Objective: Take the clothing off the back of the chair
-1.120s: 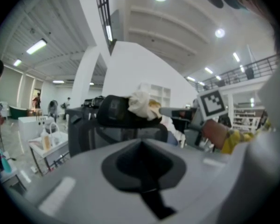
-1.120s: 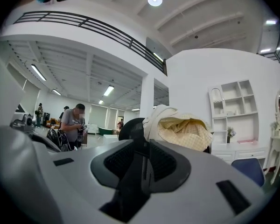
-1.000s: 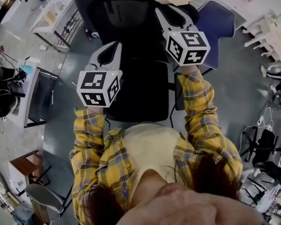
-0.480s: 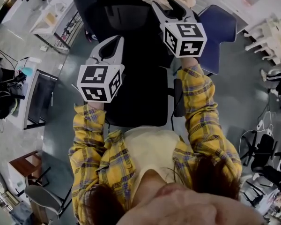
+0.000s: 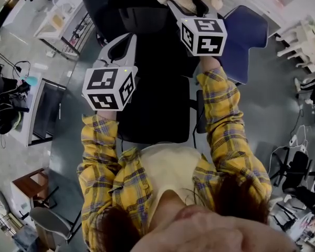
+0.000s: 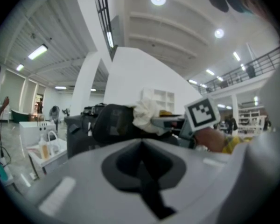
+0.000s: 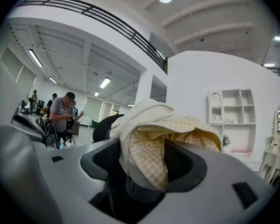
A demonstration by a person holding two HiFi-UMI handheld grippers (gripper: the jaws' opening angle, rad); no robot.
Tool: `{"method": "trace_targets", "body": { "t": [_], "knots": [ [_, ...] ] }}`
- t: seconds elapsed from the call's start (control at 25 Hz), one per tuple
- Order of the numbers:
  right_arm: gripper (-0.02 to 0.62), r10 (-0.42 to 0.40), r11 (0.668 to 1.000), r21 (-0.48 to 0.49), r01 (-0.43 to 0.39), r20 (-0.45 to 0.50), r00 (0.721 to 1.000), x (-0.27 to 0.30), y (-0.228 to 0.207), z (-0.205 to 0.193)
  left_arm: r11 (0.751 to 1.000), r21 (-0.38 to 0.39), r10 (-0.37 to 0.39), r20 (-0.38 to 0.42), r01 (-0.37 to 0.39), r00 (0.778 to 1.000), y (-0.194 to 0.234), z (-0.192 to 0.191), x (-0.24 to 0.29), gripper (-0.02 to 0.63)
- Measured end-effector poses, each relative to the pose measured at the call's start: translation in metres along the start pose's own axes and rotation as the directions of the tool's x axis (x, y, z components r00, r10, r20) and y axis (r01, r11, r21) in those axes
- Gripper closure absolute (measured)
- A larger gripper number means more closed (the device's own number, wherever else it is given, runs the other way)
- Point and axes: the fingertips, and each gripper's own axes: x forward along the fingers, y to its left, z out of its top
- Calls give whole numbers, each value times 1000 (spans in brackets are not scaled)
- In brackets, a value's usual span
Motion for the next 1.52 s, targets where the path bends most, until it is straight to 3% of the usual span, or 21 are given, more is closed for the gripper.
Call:
{"method": "trace_targets", "body": {
  "t": [0.4,0.52,0.68,0.84,1.12,1.52],
  "knots": [
    [341,28,999,29,-25,-112,993,13,-2,-26,1000,1,5,2,-5,1000,0,-2,2,601],
    [415,39,999,3,-39,-124,992,14,0,-30,1000,6,9,4,-9,1000,0,-2,1,601],
    [488,55,998,-5,-55,-101,993,12,6,-33,1000,4,13,0,-13,1000,-1,-7,-1,601],
    [514,63,998,23,-62,-58,996,5,10,-31,1000,3,14,-17,-14,1000,-3,-16,-8,601],
    [528,58,997,53,-59,19,998,-23,26,-7,1000,7,13,-5,-13,1000,4,-18,-34,601],
    [529,19,1000,-1,-19,40,999,-72,45,15,999,40,-38,42,36,998,-13,1,-60,601]
  ]
}}
